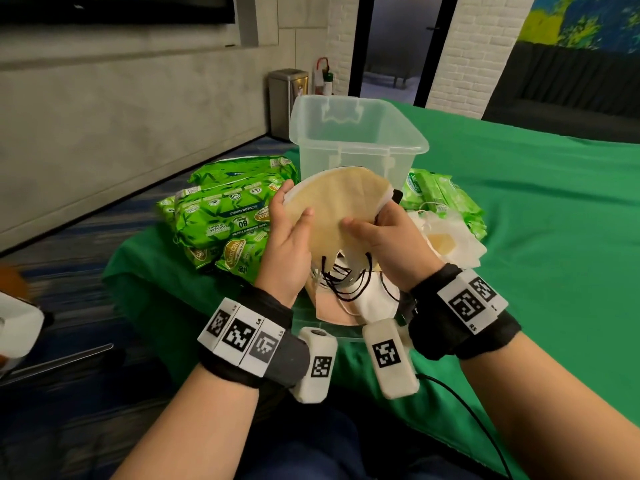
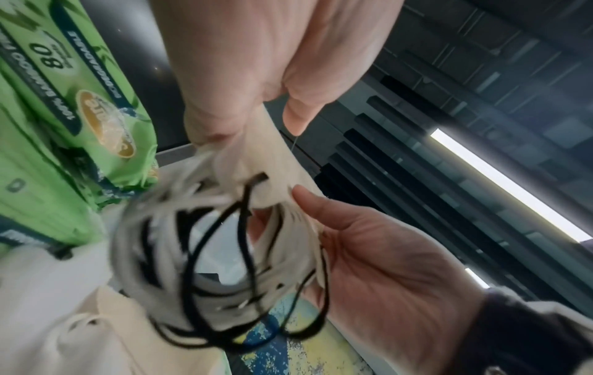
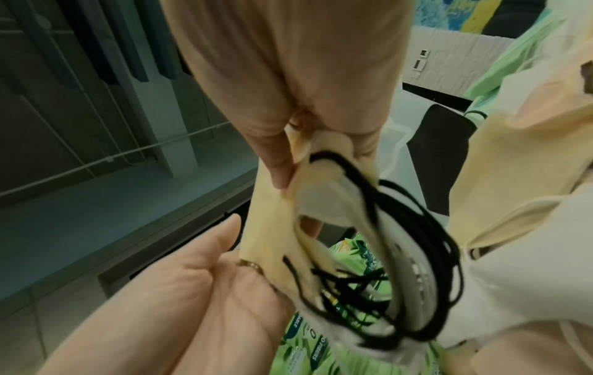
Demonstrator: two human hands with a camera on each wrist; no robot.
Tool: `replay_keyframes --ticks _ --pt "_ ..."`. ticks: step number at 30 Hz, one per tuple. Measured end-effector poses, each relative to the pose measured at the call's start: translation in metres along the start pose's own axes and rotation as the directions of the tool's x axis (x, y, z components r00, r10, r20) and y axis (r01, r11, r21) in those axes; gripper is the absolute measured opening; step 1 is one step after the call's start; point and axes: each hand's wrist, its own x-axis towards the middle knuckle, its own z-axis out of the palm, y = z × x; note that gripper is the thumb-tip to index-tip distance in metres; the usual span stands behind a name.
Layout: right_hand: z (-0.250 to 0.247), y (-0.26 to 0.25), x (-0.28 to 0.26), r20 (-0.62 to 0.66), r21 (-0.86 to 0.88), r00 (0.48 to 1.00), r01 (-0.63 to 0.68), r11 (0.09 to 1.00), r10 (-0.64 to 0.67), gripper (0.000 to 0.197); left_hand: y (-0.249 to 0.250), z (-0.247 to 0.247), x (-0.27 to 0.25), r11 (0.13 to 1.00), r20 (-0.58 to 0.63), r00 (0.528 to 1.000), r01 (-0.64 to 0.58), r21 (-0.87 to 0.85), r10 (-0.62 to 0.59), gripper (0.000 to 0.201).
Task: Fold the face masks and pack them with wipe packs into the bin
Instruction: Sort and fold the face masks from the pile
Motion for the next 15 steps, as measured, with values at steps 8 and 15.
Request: replay_keyframes --ticks 8,15 --pt "0.000 0.006 -0.001 0.061 -0.024 0.998 -0.016 1.000 0.018 0.034 -0.008 -0.013 0.003 0.997 -0.020 0.997 -0.080 0.010 0.080 0.043" --pt "-0.017 0.011 -0.005 0.060 -0.095 0.995 -0.074 0.993 0.080 0.015 -0.019 -0.023 0.004 0.997 0.052 0.997 -0.055 0.051 0.052 0.040"
